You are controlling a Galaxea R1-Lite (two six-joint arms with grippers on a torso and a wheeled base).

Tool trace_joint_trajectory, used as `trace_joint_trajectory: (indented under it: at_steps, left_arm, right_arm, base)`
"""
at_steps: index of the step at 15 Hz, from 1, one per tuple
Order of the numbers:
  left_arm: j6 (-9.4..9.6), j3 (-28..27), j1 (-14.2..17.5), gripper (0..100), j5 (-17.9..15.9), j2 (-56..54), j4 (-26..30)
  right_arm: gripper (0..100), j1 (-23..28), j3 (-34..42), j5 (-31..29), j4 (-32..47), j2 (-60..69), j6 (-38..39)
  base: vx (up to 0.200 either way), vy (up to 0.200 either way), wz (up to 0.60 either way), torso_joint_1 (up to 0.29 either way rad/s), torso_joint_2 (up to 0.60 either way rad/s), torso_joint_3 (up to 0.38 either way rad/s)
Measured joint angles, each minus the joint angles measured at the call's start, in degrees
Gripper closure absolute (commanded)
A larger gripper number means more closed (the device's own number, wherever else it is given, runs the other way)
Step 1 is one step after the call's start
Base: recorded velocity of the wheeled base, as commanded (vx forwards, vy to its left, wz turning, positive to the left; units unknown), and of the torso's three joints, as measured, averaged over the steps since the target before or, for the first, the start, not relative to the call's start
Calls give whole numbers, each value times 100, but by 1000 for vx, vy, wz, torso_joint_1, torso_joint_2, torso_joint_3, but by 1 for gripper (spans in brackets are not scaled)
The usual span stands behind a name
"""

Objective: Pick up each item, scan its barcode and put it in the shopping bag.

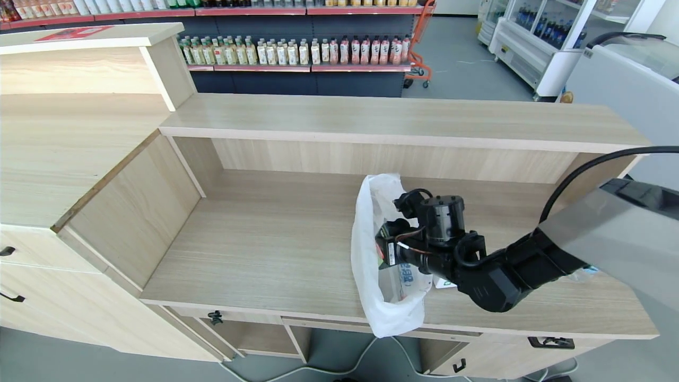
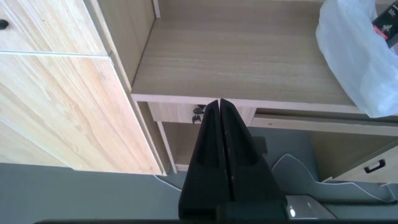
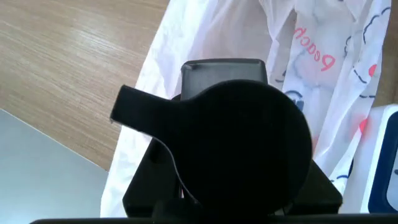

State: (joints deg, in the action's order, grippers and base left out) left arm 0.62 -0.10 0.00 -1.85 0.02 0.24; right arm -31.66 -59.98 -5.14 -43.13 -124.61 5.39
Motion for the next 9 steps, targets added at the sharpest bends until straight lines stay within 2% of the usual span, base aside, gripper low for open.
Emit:
trace_joint_trajectory:
  at_steps: [7, 8, 9]
  left_arm:
    - [0, 0, 0, 100, 2, 0, 2]
    - [0, 0, 0, 100, 0, 0, 0]
    - [-2, 0, 0, 100, 0, 0, 2]
  right_arm:
    - [100, -67, 478, -46, -49, -282, -612]
    - [0, -43, 546, -90, -101, -308, -683]
    - [0, -28, 610, -117, -169, -328, -727]
  base:
    - [0, 0, 0, 0, 0, 0]
    - [0, 0, 0, 0, 0, 0]
    - [0, 0, 0, 0, 0, 0]
